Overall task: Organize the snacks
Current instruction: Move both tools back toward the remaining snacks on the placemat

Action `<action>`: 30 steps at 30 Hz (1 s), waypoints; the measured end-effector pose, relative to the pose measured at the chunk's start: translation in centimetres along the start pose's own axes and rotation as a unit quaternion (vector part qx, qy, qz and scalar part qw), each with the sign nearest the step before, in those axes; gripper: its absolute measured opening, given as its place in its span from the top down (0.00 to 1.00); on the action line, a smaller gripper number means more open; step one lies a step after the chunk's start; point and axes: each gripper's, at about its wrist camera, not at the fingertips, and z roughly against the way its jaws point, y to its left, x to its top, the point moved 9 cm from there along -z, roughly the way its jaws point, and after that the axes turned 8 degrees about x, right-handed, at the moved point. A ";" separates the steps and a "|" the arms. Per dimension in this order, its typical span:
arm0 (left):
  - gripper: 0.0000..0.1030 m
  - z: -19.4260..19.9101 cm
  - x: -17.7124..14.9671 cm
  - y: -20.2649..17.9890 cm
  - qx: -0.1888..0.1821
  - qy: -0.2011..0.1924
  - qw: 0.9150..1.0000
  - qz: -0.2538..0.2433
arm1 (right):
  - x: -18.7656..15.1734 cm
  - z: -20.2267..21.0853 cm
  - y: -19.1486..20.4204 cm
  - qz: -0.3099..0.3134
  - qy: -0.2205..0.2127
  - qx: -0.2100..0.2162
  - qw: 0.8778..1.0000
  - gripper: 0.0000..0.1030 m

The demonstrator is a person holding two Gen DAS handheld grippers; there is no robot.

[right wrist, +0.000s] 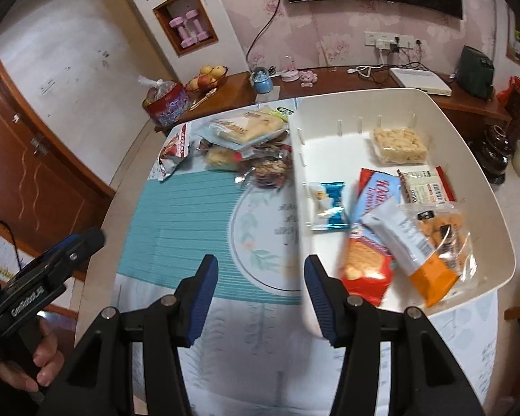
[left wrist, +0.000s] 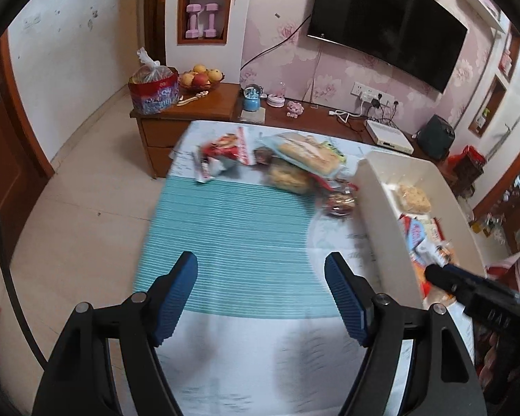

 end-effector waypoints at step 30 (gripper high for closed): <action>0.21 -9.4 14.1 5.6 0.006 -0.019 0.952 -0.306 | 5.5 -8.6 4.5 -0.067 -0.114 -0.140 0.981 0.30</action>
